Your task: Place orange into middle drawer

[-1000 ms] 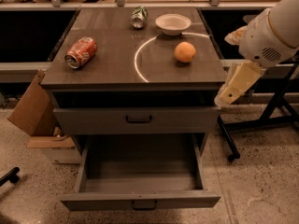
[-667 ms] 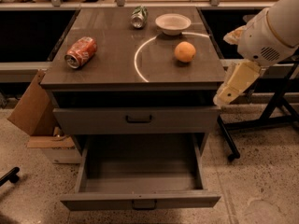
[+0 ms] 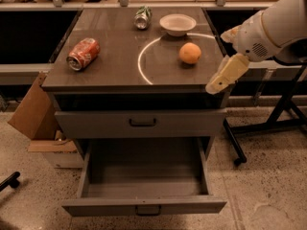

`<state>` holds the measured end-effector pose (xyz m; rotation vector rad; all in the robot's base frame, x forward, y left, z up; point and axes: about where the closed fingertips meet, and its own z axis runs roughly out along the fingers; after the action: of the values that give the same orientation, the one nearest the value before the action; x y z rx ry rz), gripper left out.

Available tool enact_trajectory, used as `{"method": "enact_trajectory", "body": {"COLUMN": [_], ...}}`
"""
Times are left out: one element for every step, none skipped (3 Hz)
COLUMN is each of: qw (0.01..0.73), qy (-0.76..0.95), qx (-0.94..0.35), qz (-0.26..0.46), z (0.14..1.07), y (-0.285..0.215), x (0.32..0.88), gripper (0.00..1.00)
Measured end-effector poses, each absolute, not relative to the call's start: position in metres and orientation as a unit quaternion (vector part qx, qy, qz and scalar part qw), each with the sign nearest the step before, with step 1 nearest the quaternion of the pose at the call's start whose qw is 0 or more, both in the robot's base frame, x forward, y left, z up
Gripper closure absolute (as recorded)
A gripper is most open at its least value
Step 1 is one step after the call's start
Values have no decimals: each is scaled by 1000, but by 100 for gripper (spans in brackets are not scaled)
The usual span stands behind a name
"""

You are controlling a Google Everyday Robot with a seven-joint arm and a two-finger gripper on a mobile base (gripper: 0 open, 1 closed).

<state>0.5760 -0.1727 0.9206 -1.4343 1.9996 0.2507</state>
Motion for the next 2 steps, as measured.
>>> {"method": "enact_trajectory", "body": {"qw": [344,359], "qy": [765,772], "qx": [-534,-513], "qz": [107,109], "z": [909,890], "y": [-168,-167], "x": [603,634], "gripper": [0,0]}}
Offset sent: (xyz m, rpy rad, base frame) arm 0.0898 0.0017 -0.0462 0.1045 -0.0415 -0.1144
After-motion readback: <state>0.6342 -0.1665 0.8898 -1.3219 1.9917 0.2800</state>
